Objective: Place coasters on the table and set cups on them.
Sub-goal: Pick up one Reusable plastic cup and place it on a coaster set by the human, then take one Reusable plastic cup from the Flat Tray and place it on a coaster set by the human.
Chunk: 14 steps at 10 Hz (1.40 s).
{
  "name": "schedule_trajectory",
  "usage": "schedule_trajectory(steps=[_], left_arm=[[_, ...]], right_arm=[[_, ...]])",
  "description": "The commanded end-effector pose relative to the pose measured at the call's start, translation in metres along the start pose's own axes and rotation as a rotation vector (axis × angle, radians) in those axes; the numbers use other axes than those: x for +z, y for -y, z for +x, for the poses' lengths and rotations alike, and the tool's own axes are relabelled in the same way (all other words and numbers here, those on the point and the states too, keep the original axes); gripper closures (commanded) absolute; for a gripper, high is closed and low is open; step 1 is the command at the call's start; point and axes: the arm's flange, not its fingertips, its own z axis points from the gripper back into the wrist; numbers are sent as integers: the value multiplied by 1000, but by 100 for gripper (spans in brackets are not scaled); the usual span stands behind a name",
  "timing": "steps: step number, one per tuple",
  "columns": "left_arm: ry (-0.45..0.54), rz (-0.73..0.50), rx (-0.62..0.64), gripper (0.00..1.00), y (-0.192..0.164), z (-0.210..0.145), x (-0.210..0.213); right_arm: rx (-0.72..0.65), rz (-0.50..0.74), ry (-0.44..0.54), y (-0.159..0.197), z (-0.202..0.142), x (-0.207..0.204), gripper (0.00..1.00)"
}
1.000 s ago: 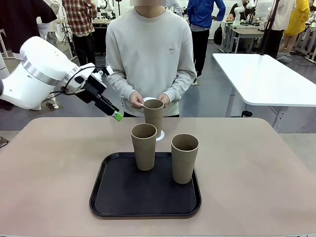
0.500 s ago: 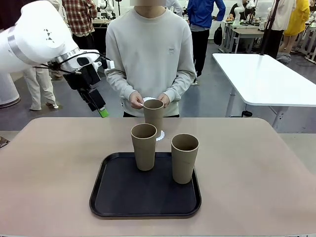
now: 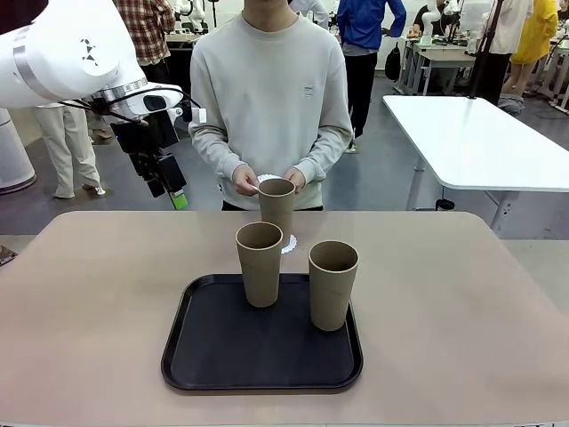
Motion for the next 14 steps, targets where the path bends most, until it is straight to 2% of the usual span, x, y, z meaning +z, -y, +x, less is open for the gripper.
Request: schedule_trajectory(steps=[1,10,11,13,14], left_arm=[[8,-17,4,0,-1,-2,-2],[-1,-5,4,0,-1,0,-2],[-22,108,134,0,8,-16,-9],[-14,243,307,0,7,-54,8],[-18,250,373,0,6,-79,9]], right_arm=[[8,11,-1,0,0,0,0],[8,11,-1,0,0,0,0],[8,11,-1,0,0,0,0],[8,11,-1,0,0,0,0],[8,11,-1,0,0,0,0]])
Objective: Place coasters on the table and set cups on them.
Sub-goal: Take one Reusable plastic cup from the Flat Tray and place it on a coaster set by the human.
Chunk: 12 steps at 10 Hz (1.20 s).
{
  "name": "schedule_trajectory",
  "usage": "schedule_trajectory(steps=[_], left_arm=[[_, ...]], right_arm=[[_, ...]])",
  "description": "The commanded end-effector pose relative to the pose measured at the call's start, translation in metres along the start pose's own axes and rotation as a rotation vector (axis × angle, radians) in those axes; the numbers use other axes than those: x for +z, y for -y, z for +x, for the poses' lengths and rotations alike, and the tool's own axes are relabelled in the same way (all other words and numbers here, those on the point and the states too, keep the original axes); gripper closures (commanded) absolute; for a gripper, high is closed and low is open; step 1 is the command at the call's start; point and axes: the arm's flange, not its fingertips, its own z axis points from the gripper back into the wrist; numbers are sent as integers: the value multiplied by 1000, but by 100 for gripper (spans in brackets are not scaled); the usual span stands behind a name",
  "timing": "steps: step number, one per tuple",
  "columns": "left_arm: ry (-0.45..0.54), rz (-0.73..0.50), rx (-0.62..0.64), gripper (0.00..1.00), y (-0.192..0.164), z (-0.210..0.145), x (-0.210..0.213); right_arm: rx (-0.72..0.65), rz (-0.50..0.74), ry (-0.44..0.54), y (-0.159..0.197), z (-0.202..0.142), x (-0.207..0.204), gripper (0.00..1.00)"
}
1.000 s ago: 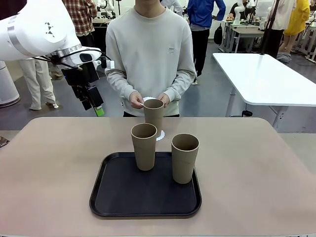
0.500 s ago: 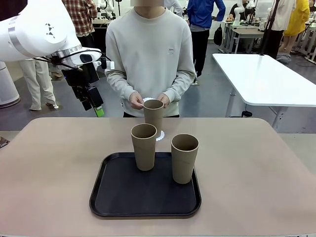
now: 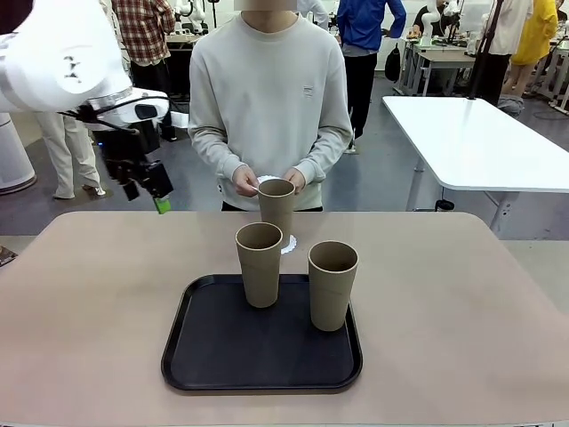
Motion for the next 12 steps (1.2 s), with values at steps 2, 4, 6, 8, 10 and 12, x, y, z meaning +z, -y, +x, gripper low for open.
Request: schedule_trajectory(steps=[2,4,6,8,10,12], left_arm=[[-61,-5,174,0,-23,-68,-2],[-100,-105,196,0,-34,-96,-28],[-37,-72,170,0,-34,-101,-42],[-102,-74,204,0,-39,-103,-40],[141,-599,1,0,-74,-136,-24],[336,-875,-77,0,-111,-181,-1]], right_arm=[[8,11,-1,0,0,0,0],[8,11,-1,0,0,0,0],[8,11,-1,0,0,0,0],[8,11,-1,0,0,0,0],[8,11,-1,0,0,0,0],[8,11,-1,0,0,0,0]])
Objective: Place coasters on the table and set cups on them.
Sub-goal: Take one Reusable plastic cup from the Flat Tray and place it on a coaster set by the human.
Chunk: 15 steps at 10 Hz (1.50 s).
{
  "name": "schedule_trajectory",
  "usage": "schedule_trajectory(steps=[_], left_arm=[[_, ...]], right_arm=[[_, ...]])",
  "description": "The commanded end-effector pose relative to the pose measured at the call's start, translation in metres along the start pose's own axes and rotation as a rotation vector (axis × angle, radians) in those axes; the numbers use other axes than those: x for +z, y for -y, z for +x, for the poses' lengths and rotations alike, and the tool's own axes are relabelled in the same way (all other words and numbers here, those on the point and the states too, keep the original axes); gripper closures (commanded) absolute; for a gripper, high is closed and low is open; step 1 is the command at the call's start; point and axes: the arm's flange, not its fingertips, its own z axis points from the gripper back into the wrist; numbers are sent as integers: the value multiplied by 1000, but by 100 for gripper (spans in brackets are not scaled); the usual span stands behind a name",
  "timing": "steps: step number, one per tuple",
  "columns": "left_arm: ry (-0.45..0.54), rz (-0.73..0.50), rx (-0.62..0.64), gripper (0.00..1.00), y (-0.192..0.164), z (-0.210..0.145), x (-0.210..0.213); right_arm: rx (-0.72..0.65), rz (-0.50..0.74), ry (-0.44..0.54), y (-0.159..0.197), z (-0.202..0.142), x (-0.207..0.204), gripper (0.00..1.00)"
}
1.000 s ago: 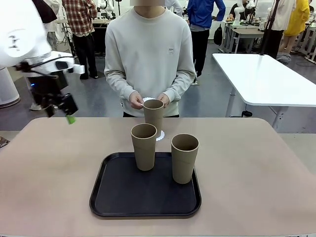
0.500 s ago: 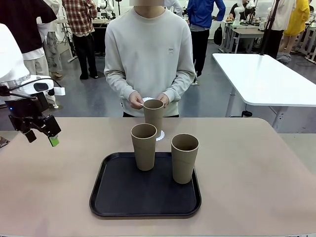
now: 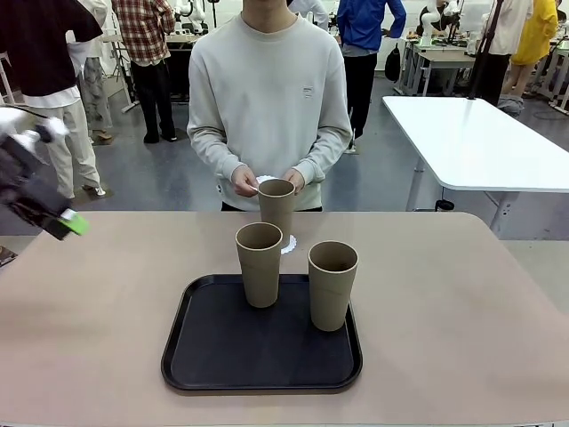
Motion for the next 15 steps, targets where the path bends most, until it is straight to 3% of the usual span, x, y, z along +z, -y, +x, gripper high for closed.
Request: schedule_trajectory(steps=[1,2,4,7,15], left_arm=[[105,-421,-53,0,-29,-35,36],[158,-511,-60,0,-48,-51,43],[126,-649,71,0,-91,-64,42],[147,-688,204,0,-127,-70,32],[281,-542,463,0,-145,-73,38]], right_arm=[[9,11,-1,0,0,0,0],[9,11,-1,0,0,0,0],[9,11,-1,0,0,0,0],[9,11,-1,0,0,0,0],[9,11,-1,0,0,0,0]])
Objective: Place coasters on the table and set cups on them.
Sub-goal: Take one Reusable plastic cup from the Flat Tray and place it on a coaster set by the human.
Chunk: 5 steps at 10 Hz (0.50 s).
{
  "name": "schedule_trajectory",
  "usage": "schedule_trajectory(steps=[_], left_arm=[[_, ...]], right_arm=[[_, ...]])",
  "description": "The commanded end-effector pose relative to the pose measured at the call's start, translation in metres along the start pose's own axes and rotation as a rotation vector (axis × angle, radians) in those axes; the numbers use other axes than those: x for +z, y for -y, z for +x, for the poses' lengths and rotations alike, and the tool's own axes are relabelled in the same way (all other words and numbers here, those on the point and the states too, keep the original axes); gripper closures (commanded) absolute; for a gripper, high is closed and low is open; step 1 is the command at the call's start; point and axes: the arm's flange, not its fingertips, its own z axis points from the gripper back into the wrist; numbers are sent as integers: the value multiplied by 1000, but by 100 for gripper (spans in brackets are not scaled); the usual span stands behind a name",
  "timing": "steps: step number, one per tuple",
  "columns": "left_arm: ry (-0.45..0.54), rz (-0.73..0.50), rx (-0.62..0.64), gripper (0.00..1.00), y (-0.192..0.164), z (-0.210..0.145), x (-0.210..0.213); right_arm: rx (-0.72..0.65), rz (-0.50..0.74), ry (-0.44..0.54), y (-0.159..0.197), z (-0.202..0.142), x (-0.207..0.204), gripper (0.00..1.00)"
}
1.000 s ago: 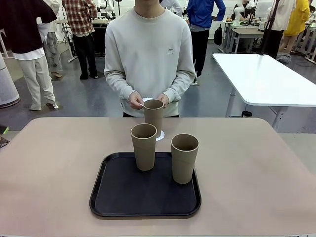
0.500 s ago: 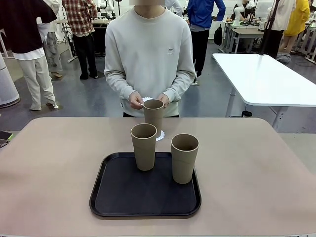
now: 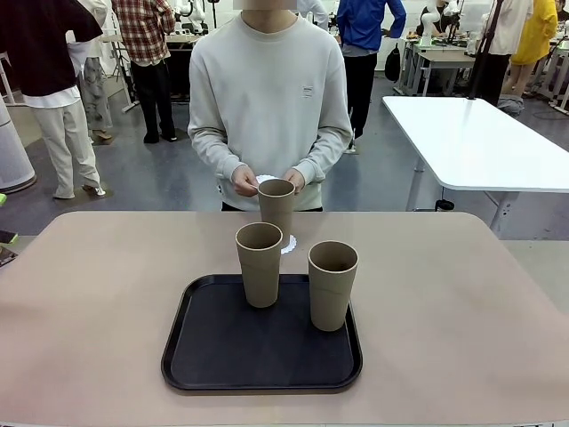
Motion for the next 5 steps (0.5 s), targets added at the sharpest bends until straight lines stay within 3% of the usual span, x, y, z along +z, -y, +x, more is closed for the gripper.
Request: schedule_trajectory(steps=[1,2,5], left_arm=[[63,47,26,0,14,-2,-11],[0,0,0,0,0,0,0],[0,0,0,0,0,0,0]], right_arm=[[10,11,-1,-1,0,0,0],[10,11,-1,-1,0,0,0],[10,11,-1,-1,0,0,0]])
